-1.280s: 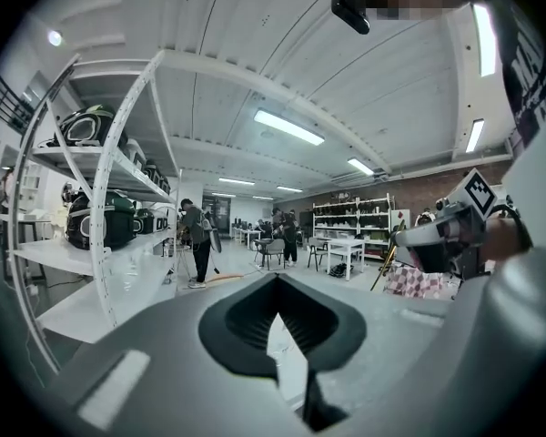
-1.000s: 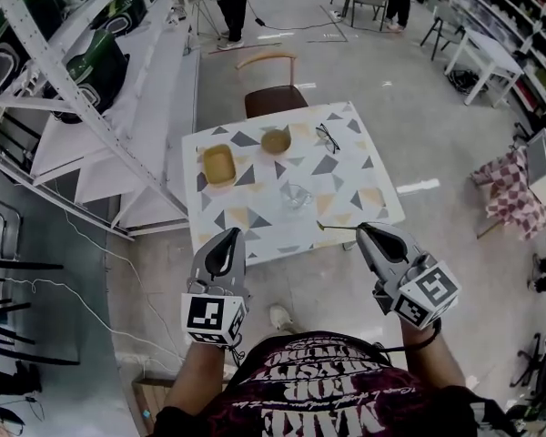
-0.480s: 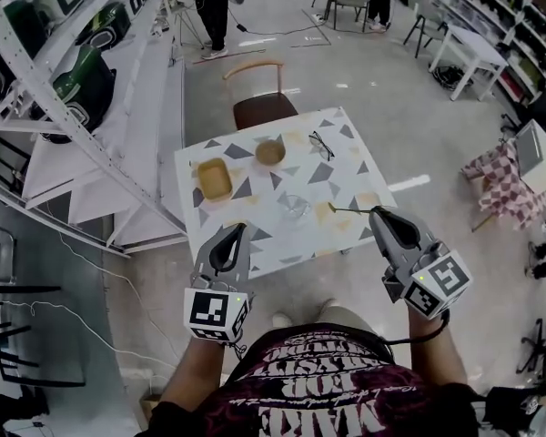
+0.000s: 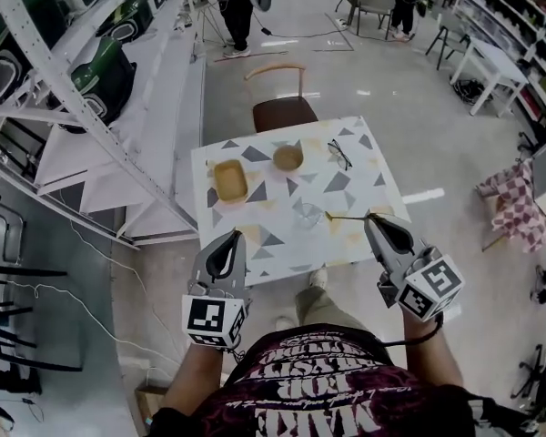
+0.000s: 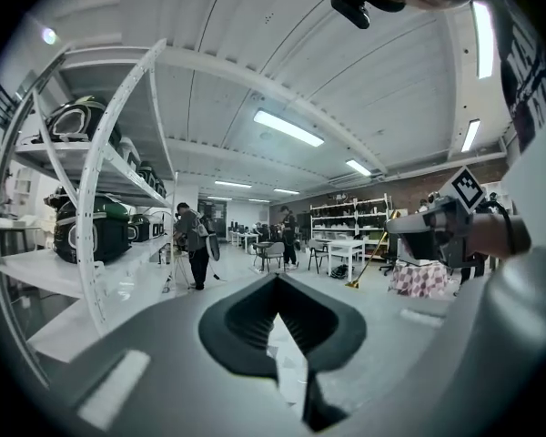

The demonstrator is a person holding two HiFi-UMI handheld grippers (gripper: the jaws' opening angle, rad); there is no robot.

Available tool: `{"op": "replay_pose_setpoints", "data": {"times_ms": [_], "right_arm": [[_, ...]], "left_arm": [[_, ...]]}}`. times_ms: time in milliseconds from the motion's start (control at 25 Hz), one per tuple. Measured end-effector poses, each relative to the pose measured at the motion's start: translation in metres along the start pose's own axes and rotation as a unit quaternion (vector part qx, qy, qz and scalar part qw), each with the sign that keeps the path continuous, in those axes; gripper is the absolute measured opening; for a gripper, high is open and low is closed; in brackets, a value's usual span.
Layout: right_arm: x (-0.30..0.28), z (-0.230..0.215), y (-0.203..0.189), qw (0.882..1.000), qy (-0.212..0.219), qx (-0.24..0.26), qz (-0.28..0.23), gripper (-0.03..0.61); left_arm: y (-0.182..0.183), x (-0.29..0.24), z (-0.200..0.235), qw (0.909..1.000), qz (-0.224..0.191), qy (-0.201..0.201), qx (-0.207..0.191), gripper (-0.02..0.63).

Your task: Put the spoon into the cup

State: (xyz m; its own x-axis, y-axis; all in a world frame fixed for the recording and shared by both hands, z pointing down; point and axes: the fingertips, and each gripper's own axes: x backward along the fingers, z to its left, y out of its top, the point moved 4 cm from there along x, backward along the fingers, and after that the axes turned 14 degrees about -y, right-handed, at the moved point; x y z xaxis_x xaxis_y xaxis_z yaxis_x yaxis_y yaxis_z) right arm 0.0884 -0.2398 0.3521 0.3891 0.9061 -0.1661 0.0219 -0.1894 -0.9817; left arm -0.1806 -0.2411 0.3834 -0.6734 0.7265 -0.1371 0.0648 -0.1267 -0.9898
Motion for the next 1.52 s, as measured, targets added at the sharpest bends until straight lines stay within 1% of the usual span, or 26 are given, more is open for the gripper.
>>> {"op": "replay_pose_setpoints", "data": {"times_ms": [200, 320, 480, 640, 960, 1200, 1520], "right_arm": [[-0.032, -0.003, -0.003, 0.999, 0.034, -0.002, 0.007, 0.035], [-0.053, -0.011, -0.008, 0.999, 0.051, -0.006, 0.017, 0.035], [-0.078, -0.022, -0.010, 0.997, 0.067, -0.010, 0.028, 0.035], [-0.099, -0.030, -0.005, 0.996, 0.084, -0.004, 0.028, 0.035], [-0.130, -0.055, -0.014, 0.994, 0.095, 0.000, 0.050, 0.035], [-0.152, -0.073, -0.040, 0.992, 0.095, -0.016, 0.081, 0.035], [-0.174, -0.086, -0.092, 0.983, 0.102, -0.047, 0.144, 0.035]], "left_arm": [[-0.005, -0.007, 0.014, 0.9995, 0.009, 0.029, 0.007, 0.000], [-0.007, -0.020, 0.022, 0.9990, 0.014, 0.042, 0.010, 0.000], [-0.003, -0.044, 0.028, 0.9988, 0.017, 0.045, 0.008, 0.000], [-0.001, -0.065, 0.038, 0.9985, 0.018, 0.051, 0.010, 0.000], [-0.011, -0.105, 0.053, 0.9980, 0.024, 0.052, 0.026, 0.000], [-0.027, -0.131, 0.053, 0.9973, 0.043, 0.043, 0.041, 0.000], [-0.042, -0.142, 0.059, 0.9948, 0.066, 0.053, 0.056, 0.000]]}}
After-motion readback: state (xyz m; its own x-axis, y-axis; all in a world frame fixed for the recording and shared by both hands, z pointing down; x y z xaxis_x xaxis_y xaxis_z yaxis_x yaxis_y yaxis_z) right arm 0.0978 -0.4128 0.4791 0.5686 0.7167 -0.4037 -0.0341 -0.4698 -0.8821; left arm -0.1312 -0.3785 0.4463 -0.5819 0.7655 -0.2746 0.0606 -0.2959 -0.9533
